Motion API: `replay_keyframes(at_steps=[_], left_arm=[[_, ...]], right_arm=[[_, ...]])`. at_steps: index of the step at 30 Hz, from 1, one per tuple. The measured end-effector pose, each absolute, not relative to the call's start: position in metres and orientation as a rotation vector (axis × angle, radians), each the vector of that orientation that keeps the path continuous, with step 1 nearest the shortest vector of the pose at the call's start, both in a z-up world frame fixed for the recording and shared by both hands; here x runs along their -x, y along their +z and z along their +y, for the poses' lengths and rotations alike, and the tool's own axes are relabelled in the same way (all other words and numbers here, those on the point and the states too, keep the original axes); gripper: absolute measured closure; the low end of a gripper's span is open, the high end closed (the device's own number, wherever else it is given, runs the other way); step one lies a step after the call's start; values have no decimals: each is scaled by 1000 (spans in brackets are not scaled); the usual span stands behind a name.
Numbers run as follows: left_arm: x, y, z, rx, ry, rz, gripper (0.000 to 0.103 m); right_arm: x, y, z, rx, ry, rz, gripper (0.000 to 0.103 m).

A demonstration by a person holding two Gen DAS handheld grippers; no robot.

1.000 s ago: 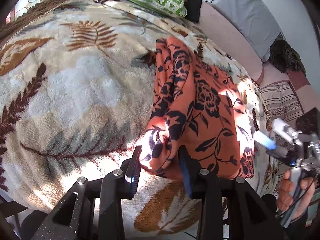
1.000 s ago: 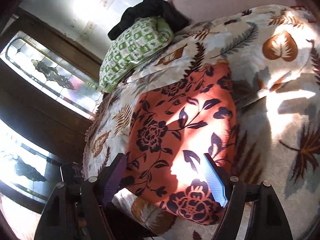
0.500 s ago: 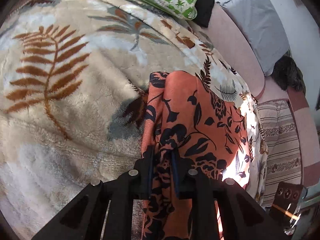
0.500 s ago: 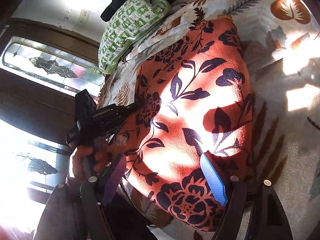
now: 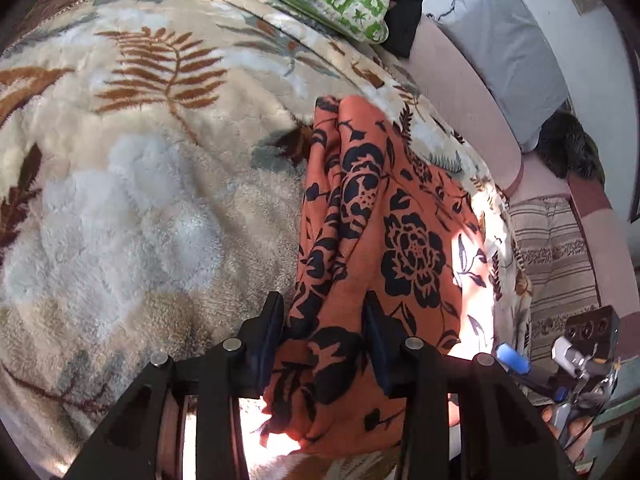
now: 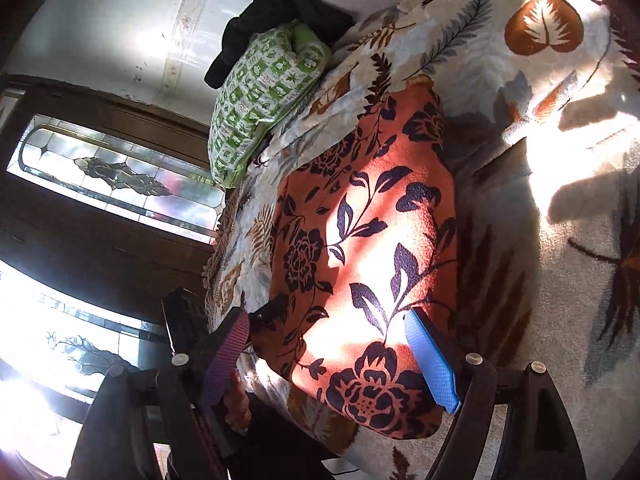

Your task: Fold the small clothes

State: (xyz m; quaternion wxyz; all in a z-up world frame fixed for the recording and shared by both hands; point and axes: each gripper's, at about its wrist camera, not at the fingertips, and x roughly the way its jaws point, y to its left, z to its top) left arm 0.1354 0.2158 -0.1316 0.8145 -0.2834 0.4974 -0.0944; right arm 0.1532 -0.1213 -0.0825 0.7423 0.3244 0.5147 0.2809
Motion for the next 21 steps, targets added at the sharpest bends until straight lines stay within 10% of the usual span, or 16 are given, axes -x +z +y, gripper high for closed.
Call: replay_keyframes(at_steps=[6,9,15,21], left_arm=[[-95,-100,208,576,-262,964,59],[-94,-149,211,584,-171,1111,84],[-84,-136,215,609,-188,1043,84],[-79,-100,215,591,-238,930,52]], right_arm=[[-129,-71,-118,-706,628,1100,20],[-119,-70,-117,-721,634,1101,20],[-108,-67,-106,-688,670,1121,20],[-105,-65,-123,-715,638,1086,20]])
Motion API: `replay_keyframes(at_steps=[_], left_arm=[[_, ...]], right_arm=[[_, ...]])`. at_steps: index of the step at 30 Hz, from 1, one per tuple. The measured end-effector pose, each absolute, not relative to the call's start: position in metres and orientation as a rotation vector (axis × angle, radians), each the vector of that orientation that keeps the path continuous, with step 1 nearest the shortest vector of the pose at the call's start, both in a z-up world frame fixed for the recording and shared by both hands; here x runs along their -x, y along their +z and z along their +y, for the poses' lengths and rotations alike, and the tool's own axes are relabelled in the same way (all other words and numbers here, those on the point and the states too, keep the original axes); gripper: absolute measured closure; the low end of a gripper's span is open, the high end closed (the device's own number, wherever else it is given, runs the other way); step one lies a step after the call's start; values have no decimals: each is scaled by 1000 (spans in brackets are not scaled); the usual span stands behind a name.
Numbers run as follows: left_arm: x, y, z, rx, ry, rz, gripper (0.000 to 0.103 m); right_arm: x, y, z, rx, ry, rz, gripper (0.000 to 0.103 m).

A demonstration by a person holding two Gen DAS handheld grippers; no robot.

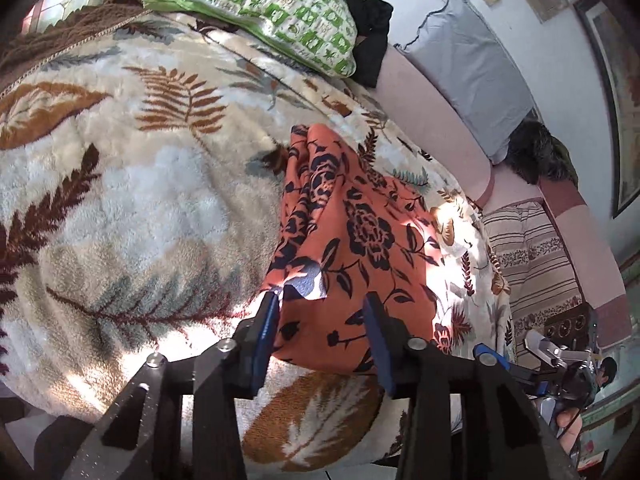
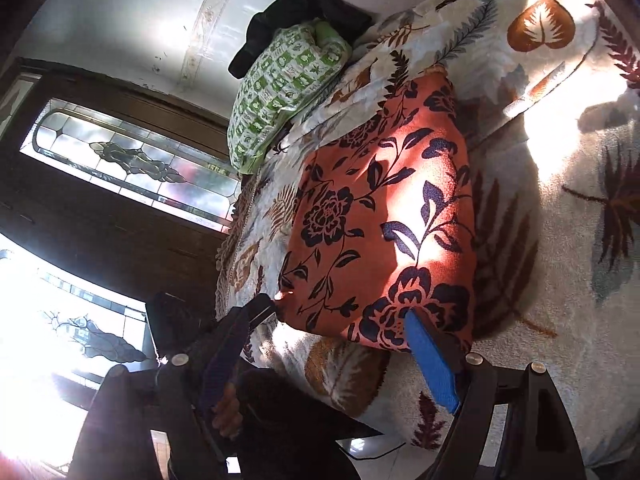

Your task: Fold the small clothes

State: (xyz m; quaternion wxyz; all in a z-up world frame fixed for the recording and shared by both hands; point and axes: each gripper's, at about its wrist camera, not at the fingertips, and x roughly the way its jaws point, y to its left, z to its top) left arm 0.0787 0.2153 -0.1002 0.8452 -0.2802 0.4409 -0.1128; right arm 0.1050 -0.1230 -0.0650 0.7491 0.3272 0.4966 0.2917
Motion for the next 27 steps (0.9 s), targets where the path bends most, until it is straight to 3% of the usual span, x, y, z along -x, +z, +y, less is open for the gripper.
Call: replay_keyframes(at_steps=[6,10,18,24,27], left_arm=[[-106,-82,203,453,-198,944,50],[-129,-77,192,371,-129,951,38],[-162,-76,171,212,-63,956,37],[-184,-119,160,124,-4,1088,36],[-181,-122,162,129,0,1068,34]], right_arm=[[-116,-80,-147,-779,572,1091,20],[-125,-77,-142,-745,594,1091,20],[-153,-87,-145,-727,531,1109,20],[-172,-79,-142,-711,538,1090,20],[-179,-71,-128,-693,573,1085,20]])
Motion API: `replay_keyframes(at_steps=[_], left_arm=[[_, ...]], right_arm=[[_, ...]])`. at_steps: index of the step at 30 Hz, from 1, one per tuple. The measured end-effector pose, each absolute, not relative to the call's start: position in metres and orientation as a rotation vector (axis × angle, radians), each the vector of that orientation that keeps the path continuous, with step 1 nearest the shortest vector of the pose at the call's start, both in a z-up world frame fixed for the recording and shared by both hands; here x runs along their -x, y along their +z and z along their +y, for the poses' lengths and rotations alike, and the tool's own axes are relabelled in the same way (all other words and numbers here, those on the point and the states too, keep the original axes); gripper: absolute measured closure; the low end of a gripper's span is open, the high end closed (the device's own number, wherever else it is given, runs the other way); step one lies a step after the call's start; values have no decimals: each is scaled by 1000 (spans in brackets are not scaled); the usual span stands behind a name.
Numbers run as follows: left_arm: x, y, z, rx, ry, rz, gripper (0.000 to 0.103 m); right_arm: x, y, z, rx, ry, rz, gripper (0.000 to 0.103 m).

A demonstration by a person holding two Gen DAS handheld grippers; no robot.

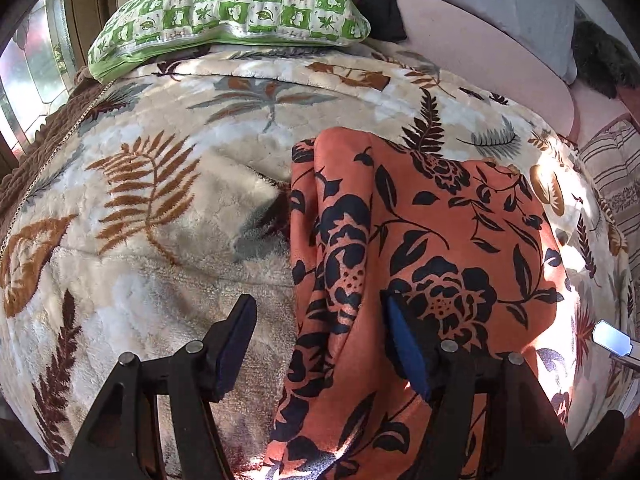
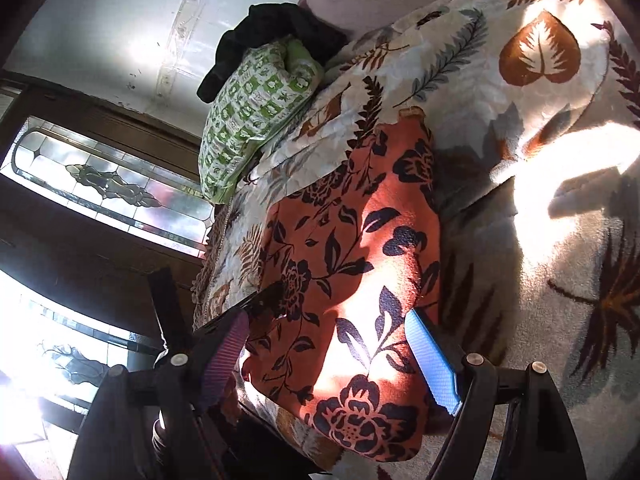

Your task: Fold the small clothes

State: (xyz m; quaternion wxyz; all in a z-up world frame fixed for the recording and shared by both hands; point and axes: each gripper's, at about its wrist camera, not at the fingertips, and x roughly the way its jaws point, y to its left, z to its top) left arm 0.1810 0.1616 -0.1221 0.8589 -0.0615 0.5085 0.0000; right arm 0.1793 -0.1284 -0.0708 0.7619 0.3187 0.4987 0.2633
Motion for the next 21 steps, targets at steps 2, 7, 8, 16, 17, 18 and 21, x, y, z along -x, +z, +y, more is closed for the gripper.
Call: replay_keyframes(at_steps=[2,7,8,16,17,18,21], left_arm=[[-180,-122,161,115,0,1065,34],[-179,-122,159,101,9,1062,33],[-179,-121,159,96,8,1062,33],[-149,-82,196,270,-113,952,27],[-148,-81,203,299,-129,949,24],[-148,-83,208,320,-146,955,21],[-159,-107,210,388,-280,1045,20]], right_arm=[[-185,-65,-115,-676,602,1079,20],[-216,-69,-80,-660,642,1074,18],[-225,-80,-74,-636,613,1113,17],[-206,-73,-101,-658,591,1107,17],[-201,-71,-110,-642,571,1099,17],[-196,-72,-122,-647,548,1095,17],[-192,-96,-158,-743,469,1125,17]])
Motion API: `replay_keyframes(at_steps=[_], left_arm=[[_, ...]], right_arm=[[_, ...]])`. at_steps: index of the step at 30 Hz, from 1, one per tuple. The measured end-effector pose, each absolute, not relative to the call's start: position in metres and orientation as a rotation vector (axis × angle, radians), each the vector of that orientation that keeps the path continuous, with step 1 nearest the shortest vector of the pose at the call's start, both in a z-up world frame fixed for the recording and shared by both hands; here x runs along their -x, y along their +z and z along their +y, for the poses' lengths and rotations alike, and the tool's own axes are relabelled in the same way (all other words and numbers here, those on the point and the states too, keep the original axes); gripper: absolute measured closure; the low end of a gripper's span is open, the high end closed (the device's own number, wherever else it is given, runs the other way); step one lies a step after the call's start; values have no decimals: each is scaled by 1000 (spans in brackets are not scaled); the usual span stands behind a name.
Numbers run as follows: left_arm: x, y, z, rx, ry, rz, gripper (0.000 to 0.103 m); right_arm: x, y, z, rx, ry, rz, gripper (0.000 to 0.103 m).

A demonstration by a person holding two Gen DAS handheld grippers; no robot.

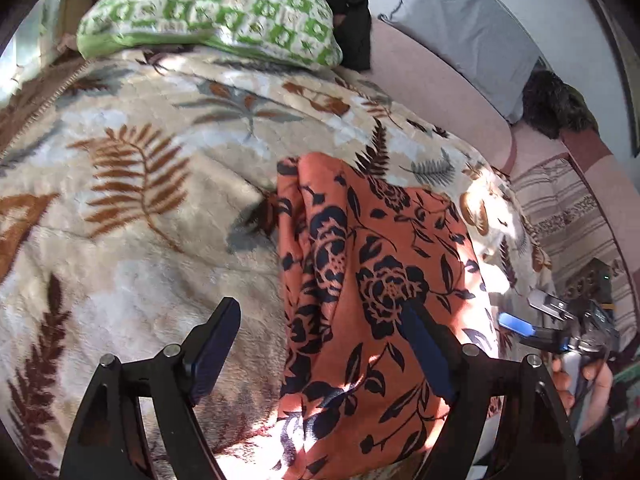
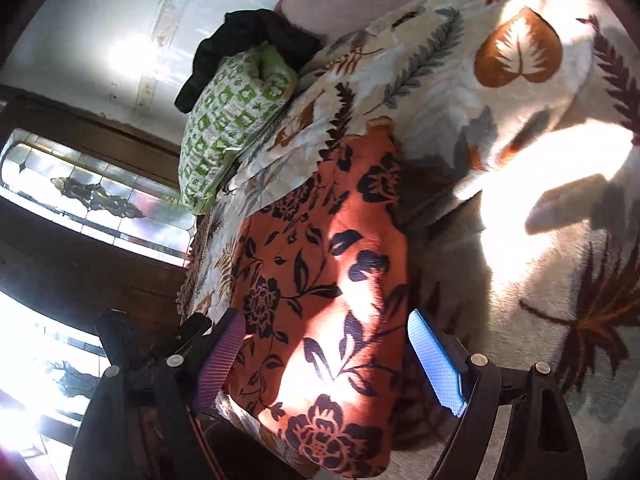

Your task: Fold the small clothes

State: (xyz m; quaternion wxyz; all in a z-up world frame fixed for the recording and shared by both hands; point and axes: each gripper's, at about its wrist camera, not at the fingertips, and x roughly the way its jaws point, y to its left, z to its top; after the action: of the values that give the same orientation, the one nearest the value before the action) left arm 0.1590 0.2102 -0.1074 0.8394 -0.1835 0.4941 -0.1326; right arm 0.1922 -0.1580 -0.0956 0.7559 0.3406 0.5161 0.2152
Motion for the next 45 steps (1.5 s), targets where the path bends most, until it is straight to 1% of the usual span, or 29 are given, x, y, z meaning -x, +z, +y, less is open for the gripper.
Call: replay_keyframes(at_steps=[3,5,6,7,8,10,11,13,17,19,20,21,22,24,25,26,28,30,33,34,35,36,37,39,40,41,42,43,45], left_arm=[[-174,-146,204,429,-303,1157,20],[-173,-147,193,385,-297,1118,20],[-171,-145,184,352,-319,1129,42],[-171,-145,174,347,-367,1154,61],[-170,-142,168,316,-341,1145,62],[-169,-136,161,298,-325,1128,69],[-168,-131,159,314,-328,1109,70],[-168,-111,152,346,-353,1047,72],[-176,-66,104,304,-407,917,71],[-187,-60,80,305,-440,894,69],[-195,-65,65,303,-449,912,68],[-204,-75,52,301,-443,953,63],[-214,-91,37,291,-429,1007,59],[-228,-128,13,200,-383,1118,57],[-229,-141,9,175,-358,1136,45],[-225,-141,12,198,-350,1113,42],[-212,-128,23,218,-329,1085,41],[-193,-109,34,208,-312,1022,41],[-169,-100,42,182,-285,964,31],[-166,-107,42,155,-274,982,31],[-171,-118,37,114,-249,1036,31],[-177,-132,31,71,-216,1108,31],[-175,-138,30,65,-202,1143,31],[-162,-125,30,79,-167,1111,31],[-151,-113,30,51,-150,1081,31],[-140,-100,29,17,-141,1036,31],[-128,-87,28,-13,-128,987,28],[-118,-74,28,-35,-109,942,19],[-98,-48,27,-51,-77,847,10]], right_arm=[[-203,-125,-163,-805,482,1166,16],[-216,-147,-147,-803,500,1242,16],[-221,-152,-137,-786,518,1248,16],[-225,-149,-127,-729,533,1229,24],[-230,-144,-115,-677,569,1236,61],[-232,-130,-101,-562,569,1241,66],[-232,-120,-98,-512,581,1228,70],[-229,-93,-102,-449,599,1174,71],[-229,-32,-137,-351,603,1037,71],[-234,-16,-168,-345,590,997,71],[-238,-16,-187,-359,577,994,70],[-245,-24,-206,-390,557,1013,69],[-252,-39,-223,-434,535,1055,64],[-264,-82,-256,-489,409,1153,44],[-264,-103,-270,-479,303,1184,32],[-259,-120,-282,-472,204,1216,32],[-240,-128,-298,-591,206,1172,31],[-215,-109,-298,-553,152,1072,31],[-186,-77,-282,-619,255,947,31],[-180,-68,-273,-615,300,916,29],[-177,-64,-260,-609,349,907,23],[-179,-67,-244,-611,403,918,20],[-181,-79,-236,-614,437,951,15],[-187,-120,-215,-568,389,1076,16],[-180,-120,-214,-559,359,1049,20],[-169,-105,-212,-544,338,1013,19],[-161,-90,-210,-529,325,1005,19],[-151,-75,-208,-510,325,985,19],[-130,-45,-201,-406,287,917,16]])
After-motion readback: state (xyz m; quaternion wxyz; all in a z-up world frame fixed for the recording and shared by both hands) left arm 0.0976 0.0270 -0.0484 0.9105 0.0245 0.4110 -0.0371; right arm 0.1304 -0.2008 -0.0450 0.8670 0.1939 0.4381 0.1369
